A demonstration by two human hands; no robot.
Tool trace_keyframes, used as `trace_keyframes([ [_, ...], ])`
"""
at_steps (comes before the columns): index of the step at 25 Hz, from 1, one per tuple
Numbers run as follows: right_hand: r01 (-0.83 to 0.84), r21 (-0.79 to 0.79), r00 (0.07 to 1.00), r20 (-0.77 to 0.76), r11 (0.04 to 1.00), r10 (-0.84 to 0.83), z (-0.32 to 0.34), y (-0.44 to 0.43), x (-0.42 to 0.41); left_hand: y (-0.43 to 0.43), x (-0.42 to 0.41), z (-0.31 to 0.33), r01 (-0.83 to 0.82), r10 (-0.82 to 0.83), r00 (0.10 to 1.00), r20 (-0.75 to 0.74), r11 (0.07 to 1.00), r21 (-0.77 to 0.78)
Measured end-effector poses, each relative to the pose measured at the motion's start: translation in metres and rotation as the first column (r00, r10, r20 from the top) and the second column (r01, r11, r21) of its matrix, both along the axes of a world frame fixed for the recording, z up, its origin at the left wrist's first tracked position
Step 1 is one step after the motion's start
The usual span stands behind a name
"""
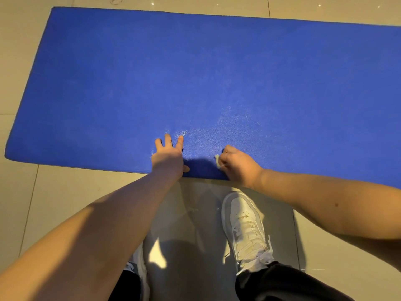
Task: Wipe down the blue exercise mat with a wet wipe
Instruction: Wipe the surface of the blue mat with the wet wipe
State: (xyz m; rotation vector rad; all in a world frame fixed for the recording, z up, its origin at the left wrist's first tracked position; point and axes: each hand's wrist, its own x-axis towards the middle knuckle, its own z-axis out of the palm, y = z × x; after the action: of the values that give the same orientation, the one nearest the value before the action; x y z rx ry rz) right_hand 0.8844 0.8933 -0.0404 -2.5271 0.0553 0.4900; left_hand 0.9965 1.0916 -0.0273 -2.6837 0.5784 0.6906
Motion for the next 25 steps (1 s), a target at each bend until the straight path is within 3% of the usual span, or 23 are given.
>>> trace_keyframes([
  [7,-0.128,0.065,0.991,-0.018,0.99,0.129,0.001,0.053,0.032,0.0,0.002,-0.003,-0.01,0.01,1.0,0.004,1.0,0.004],
  [18,0.155,-0.119,0.988,0.035,0.981,-0.151,-0.001,-0.038,0.008,0.002,-0.002,-0.001,0.01,-0.009,1.0,0.029,0.999,-0.032],
  [25,0.267,0.015,0.954,0.136,0.964,-0.267,-0.006,-0.022,-0.002,0.002,-0.001,-0.001,0.019,-0.018,1.0,0.023,1.0,-0.013],
])
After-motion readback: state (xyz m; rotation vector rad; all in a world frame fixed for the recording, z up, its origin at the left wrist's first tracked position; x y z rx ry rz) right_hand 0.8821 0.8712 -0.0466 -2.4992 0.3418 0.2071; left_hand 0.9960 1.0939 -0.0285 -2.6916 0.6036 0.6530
